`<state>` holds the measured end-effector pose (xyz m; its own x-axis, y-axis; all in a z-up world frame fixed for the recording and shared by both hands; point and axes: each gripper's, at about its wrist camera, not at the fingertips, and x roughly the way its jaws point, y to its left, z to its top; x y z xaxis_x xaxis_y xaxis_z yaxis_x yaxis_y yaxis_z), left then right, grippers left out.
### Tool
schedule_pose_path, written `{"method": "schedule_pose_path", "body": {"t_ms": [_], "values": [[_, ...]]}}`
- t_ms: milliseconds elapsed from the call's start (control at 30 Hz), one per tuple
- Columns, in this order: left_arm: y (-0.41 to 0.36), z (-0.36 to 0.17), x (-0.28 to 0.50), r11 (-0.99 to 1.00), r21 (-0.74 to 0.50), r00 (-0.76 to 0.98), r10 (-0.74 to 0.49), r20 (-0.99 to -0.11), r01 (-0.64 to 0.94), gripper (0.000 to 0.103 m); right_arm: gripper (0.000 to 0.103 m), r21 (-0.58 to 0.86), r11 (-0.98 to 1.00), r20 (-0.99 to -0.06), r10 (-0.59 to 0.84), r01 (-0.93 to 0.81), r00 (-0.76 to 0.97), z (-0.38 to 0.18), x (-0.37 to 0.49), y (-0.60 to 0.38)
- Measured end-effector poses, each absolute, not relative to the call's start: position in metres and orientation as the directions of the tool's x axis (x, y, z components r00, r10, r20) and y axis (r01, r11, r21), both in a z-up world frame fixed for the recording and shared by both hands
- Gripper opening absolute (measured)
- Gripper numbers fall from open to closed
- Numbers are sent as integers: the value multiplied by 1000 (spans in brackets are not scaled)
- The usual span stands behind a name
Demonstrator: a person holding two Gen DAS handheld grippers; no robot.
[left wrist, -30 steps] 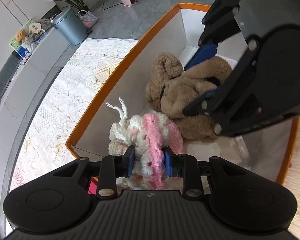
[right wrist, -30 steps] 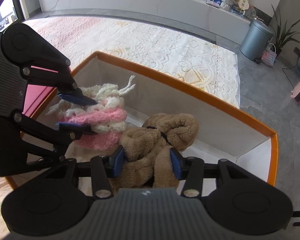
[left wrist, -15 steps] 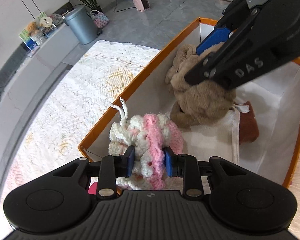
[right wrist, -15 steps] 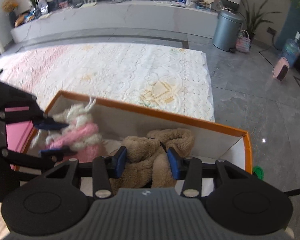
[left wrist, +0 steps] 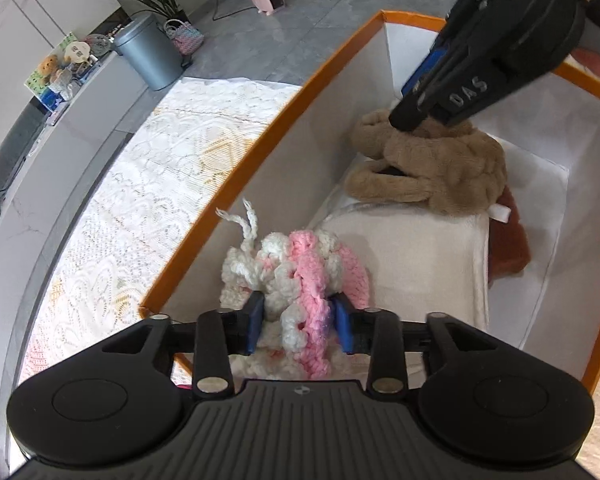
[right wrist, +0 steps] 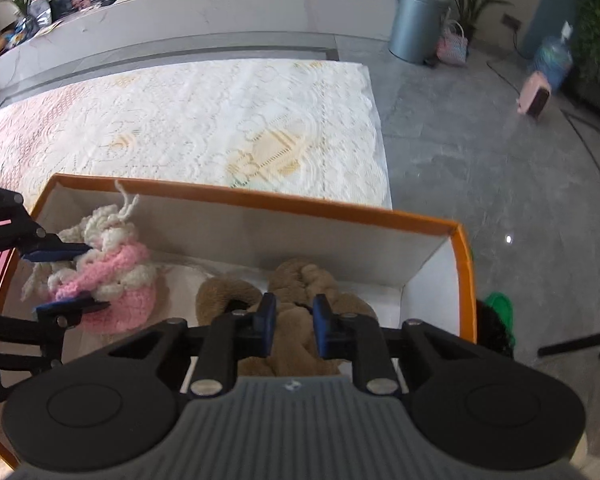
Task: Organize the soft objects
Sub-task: 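Carry the knitted item and plush bear into the shoebox and open both tools, then withdraw both tools from the shoebox back over the bed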
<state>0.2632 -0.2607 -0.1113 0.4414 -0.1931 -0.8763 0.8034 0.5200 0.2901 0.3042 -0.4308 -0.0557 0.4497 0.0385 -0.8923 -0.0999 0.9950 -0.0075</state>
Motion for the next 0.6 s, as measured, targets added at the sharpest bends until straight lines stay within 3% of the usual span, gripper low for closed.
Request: {"method": "schedule_pose_path", "body": {"t_ms": [100, 167, 200, 600], "values": [[-258, -108, 259, 505, 272, 425, -216, -879, 819, 61, 22, -15, 994, -888, 38, -112, 458, -52, 299, -430], [-257, -105, 257, 502, 277, 433, -224, -873, 819, 63, 41, -48, 992, -883, 13, -119, 470, -50, 295, -426], [-256, -103, 256, 501, 276, 431, -226, -873, 820, 64, 44, -60, 991, -877, 6, -123, 481, -48, 293, -424], [-234, -60, 223, 569, 271, 504, -302, -809, 776, 64, 72, -28, 991, -844, 45, -128, 535, -14, 252, -397]]}}
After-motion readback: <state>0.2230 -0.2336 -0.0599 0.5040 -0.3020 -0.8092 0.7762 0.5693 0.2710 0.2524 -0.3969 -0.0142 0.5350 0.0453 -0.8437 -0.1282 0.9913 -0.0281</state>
